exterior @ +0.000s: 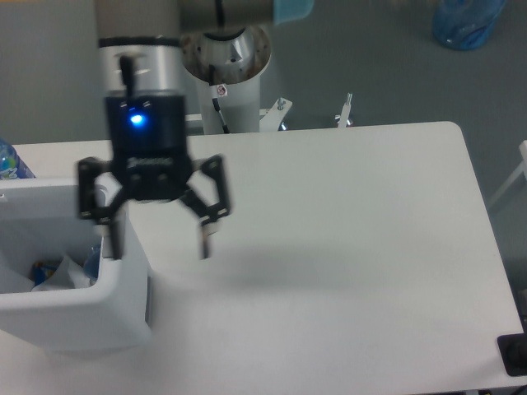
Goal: Place the trash in the trash can
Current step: 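Release the bottle into the bin and raise the gripper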
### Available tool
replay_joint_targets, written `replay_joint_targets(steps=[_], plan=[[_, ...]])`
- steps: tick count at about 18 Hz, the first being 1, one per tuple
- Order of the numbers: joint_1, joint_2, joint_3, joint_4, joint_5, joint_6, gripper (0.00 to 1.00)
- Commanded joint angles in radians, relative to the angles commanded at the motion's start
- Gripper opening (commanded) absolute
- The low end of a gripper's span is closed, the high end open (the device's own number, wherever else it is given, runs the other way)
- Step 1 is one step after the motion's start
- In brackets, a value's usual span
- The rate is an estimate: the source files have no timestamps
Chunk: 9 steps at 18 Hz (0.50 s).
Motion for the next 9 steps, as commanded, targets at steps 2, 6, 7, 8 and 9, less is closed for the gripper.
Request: replay_joint_targets(steps=[2,6,7,8,9], plan=[[0.031,0.012,-0.002,-0.060,0.037,0.120,1.00],[0.084,0.037,-0.003,-0.161,0.048,0.321,1.00],[0.098,0.040,-0.003,-0.181,0.048,0.350,1.00],[0.106,0.045,-0.005,-0.195,0.048,0.364,1.00],[0.111,0.046,-0.005,-0.198,0.048,0.366,1.00]])
